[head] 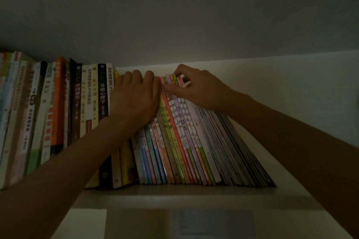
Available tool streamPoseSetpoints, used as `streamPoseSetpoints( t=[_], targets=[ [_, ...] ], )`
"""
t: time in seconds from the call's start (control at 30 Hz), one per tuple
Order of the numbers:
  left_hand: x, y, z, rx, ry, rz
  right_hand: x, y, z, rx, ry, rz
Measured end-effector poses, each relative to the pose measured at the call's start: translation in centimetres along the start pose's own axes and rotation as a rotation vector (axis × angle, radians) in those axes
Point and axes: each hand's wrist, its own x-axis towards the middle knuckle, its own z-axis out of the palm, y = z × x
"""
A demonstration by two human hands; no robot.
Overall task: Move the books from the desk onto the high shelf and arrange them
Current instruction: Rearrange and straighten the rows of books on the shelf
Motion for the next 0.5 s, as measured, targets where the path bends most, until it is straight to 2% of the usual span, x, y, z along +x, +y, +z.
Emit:
streamPoseSetpoints(
  t=[0.1, 0.17, 0.23, 0.27, 0.3, 0.4, 0.43, 0.5],
  targets=[
    [-0.2, 0.9, -0.9, -0.018, -0.139, -0.136, -0.7, -0.7, -0.4, -0.206, 0.064, 0.017],
    [-1.1, 2.0, -2.1, -0.167, -0.174, -0.255, -2.3, -1.4, -0.7, -0.302, 0.243, -0.020],
    [-3.6, 3.7, -3.8, -0.279, -0.231, -0.238, -5.0, -1.7, -1.0, -0.149, 0.379, 0.008],
    [-5.3, 4.4, -4.6, -0.310, -0.242, -0.185, -6.6, -1.3, -1.0, -0.026, 0.381, 0.060],
    [-6.8, 5.0, -5.2, -0.313, -0.256, -0.133, -8.2, -0.8, -1.1, 0.096, 0.326, 0.145],
    [-9.2, 4.3, -4.6, -0.247, -0.258, -0.073, -12.0, 0.5, -1.5, 0.322, -0.058, 0.468],
    [-9.3, 3.6, -4.2, -0.232, -0.266, -0.081, -12.5, 0.7, -1.5, 0.316, -0.166, 0.486],
    [-9.1, 2.5, -3.7, -0.165, -0.293, -0.028, -12.3, 0.9, -0.9, 0.290, -0.195, 0.441]
  ],
)
